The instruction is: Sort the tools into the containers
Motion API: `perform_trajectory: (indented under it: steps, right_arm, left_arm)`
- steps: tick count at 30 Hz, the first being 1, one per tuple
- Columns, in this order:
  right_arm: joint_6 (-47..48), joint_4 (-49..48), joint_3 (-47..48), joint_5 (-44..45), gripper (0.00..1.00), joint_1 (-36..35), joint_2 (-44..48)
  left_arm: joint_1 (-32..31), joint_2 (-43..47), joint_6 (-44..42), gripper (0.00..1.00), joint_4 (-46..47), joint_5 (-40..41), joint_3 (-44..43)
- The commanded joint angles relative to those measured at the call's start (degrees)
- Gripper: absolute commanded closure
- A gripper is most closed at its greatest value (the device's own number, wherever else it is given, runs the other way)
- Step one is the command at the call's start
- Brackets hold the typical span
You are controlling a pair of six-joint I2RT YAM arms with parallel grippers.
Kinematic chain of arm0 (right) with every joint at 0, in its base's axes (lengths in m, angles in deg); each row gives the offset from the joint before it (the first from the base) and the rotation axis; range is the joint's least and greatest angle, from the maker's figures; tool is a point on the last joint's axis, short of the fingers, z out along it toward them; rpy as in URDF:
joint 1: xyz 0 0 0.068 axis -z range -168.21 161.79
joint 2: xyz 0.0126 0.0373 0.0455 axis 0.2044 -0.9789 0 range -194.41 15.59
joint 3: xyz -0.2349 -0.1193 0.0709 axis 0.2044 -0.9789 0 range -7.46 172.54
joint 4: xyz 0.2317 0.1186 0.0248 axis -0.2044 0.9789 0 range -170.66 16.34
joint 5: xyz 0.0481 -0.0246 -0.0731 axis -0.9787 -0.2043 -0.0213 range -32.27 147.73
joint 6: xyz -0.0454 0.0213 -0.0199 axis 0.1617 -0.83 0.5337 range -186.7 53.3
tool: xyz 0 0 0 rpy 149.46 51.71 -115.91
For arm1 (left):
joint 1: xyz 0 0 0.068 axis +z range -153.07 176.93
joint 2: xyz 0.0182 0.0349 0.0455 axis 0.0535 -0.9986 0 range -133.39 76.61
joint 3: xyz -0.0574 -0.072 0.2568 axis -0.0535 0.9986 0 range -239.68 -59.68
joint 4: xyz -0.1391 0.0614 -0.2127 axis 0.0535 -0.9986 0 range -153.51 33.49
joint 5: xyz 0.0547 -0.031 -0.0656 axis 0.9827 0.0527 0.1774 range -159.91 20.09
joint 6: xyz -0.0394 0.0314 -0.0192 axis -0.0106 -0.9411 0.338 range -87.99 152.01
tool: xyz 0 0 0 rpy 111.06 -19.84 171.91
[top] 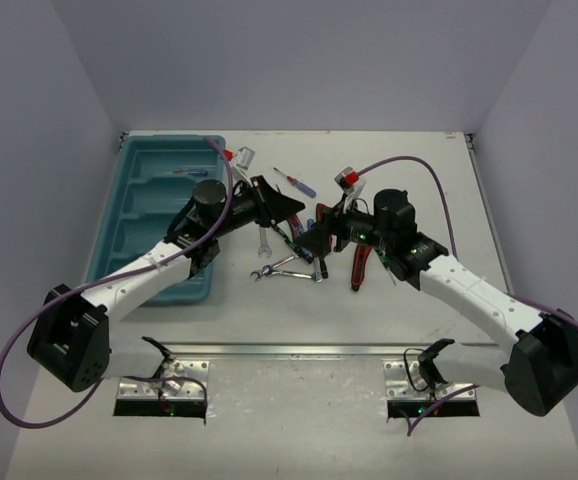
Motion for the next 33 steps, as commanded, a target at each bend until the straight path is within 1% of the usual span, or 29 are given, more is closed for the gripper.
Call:
perform_trajectory:
  steps: [1, 3, 5, 7, 8, 10, 11, 13, 14, 16, 18, 20, 21, 22, 23, 24, 26, 27, 28, 29, 30, 31, 32, 33]
  right_arm:
    - [-4.7, 9.7, 1.5, 27.2, 0.01, 0.2, 3.0]
    - [-4.1, 14.3, 1.8, 35.1, 0.01, 0.8, 4.6]
    - [-3.5, 16.5, 0.9, 39.2, 0.01, 1.4, 6.5]
    - [-2.7, 17.5, 0.2, 41.0, 0.01, 1.8, 8.3]
    - [-2.2, 17.7, -0.2, 41.4, 0.01, 1.9, 9.0]
    - [-0.8, 18.1, -1.0, 42.1, 0.01, 2.1, 10.7]
    - [-0.7, 18.1, -1.3, 42.1, 0.01, 2.1, 10.7]
    - [0.2, 18.8, -2.1, 41.5, 0.01, 2.2, 11.2]
    - [0.7, 19.0, -2.6, 40.5, 0.01, 2.1, 11.3]
    - [1.0, 19.2, -2.9, 39.3, 0.01, 2.1, 11.1]
    - [1.2, 19.3, -3.0, 38.3, 0.01, 2.2, 10.8]
    - [1.1, 19.4, -2.7, 36.8, 0.01, 2.2, 10.2]
    - [1.2, 19.5, -2.5, 36.2, 0.01, 2.2, 9.8]
    - [1.4, 19.5, -2.4, 35.7, 0.01, 2.2, 9.4]
    - [1.6, 19.6, -2.3, 35.3, 0.01, 2.1, 9.0]
    - [1.7, 19.7, -2.1, 35.1, 0.01, 2.1, 8.5]
    - [2.0, 20.0, -1.6, 35.0, 0.01, 2.2, 7.5]
    - [2.1, 20.1, -1.3, 34.8, 0.01, 2.3, 6.6]
    - [2.3, 20.2, -1.0, 34.5, 0.01, 2.3, 5.5]
    - [2.3, 20.2, -0.6, 34.5, 0.01, 2.3, 5.4]
    - [2.8, 20.2, 0.6, 33.7, 0.01, 2.3, 3.6]
    - [3.3, 20.2, 1.5, 33.2, 0.01, 2.2, 2.2]
    - [3.6, 20.3, 2.4, 32.8, 0.01, 2.3, 0.8]
    - [3.5, 20.3, 4.4, 32.0, 0.01, 2.9, -2.5]
  left_arm:
    - [2.9, 1.5, 0.6, 1.0, -10.2, 19.1, -5.3]
    - [10.7, -0.1, 2.7, 1.0, -14.3, 23.1, -7.2]
    - [16.7, -3.1, 4.4, 1.0, -17.3, 27.1, -10.2]
    - [21.7, -6.9, 6.1, 1.0, -19.9, 33.7, -14.2]
    - [23.5, -9.0, 6.3, 1.0, -20.8, 34.8, -16.2]
    - [28.5, -16.2, 8.0, 1.0, -21.9, 42.6, -22.6]
    - [28.5, -18.2, 8.3, 1.0, -21.9, 43.9, -22.7]
    - [31.9, -23.2, 8.8, 1.0, -23.4, 45.8, -29.8]
    - [33.4, -27.8, 9.2, 1.0, -23.8, 46.1, -34.1]
    - [34.9, -33.6, 10.0, 1.0, -26.3, 46.9, -39.7]
    - [35.4, -37.7, 10.0, 1.0, -25.8, 48.1, -42.4]
    - [36.1, -40.6, 10.0, 1.0, -25.1, 47.5, -45.1]
    - [36.4, -42.1, 9.9, 0.97, -24.3, 46.9, -46.3]
    - [36.7, -43.7, 9.8, 0.94, -23.4, 46.2, -47.4]
    - [36.9, -45.1, 9.8, 0.87, -22.9, 45.5, -48.5]
    - [37.0, -45.6, 9.9, 0.73, -23.1, 44.6, -49.2]
    - [37.0, -45.6, 10.7, 0.4, -23.1, 43.3, -49.1]
    - [37.0, -44.5, 11.2, 0.27, -22.9, 42.7, -48.4]
    - [37.0, -43.0, 11.6, 0.16, -22.6, 42.3, -47.9]
    - [37.0, -41.7, 11.7, 0.15, -22.6, 41.8, -47.5]
    - [37.0, -40.6, 11.6, 0.01, -22.5, 41.5, -47.2]
    - [36.9, -37.8, 11.4, 0.0, -22.8, 41.6, -47.0]
    - [36.9, -37.6, 11.4, 0.0, -22.8, 41.6, -46.8]
    - [36.9, -34.9, 10.8, 0.0, -23.4, 41.0, -46.8]
